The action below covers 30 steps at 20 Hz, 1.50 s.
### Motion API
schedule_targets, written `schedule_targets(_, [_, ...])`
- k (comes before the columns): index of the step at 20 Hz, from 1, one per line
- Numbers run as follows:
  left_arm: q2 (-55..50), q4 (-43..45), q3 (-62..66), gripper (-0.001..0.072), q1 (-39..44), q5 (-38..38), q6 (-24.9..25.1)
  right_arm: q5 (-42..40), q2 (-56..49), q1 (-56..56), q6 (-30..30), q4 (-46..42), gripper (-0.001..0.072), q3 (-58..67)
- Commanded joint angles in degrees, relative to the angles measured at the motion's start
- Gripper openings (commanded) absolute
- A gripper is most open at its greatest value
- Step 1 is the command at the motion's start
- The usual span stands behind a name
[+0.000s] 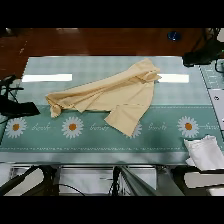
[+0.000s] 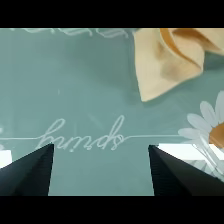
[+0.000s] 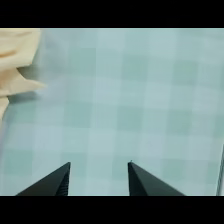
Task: Fold the shirts.
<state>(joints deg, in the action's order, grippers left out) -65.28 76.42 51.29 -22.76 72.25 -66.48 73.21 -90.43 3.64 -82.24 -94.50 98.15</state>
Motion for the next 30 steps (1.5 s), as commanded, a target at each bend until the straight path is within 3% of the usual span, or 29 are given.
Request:
schedule_targets(1, [0.09,-6.1,-3.8,0.0671,0.26,-1.29,4.28,0.81,0.13,0.94,2.49,3.61,0.0437,-5.4])
schedule_targets(7, [-4.46,-14.56,-3.78,0.0671,0.31,-6.23,4.33,-0.74,0.13,0.96,3.48,7.19,0.0436,-11.3])
schedule_targets(12, [-10.16,-14.93,-3.76,0.067,0.28,-6.99,4.33,-0.13,0.2,0.94,3.48,8.09,0.043,-11.37])
schedule_targets(19, [-12.28,-15.43,-3.76,0.0662,0.28,-10.54,4.96,0.15,0.2,0.94,3.48,15.89,0.0429,-11.37])
schedule_targets(23, [-16.15,-21.24,-3.76,0.0652,0.31,-10.19,5.84,0.83,0.2,0.94,3.45,17.59,0.0428,-11.37])
schedule_targets(24, [-17.16,-23.21,-3.76,0.0618,0.31,-10.27,6.01,1.16,0.2,0.94,3.45,17.68,0.0429,-11.37])
schedule_targets(25, [-18.32,-25.11,-3.76,0.048,0.31,-10.32,5.99,1.57,0.22,0.94,3.45,17.68,0.0428,-11.37])
schedule_targets(27, [-20.35,-27.56,-3.76,0.012,0.31,-10.1,5.92,2.64,0.37,0.94,3.45,17.68,0.0429,-11.37])
schedule_targets(28, [-20.83,-27.63,-3.76,0.0034,0.28,-10.1,5.49,3.41,0.57,0.96,3.45,17.64,0.0428,-11.37])
schedule_targets(30, [-20.72,-27.61,-3.76,0.0033,0.13,-10.1,5.33,4.94,0.92,1.05,3.54,17.44,0.0428,-11.37])
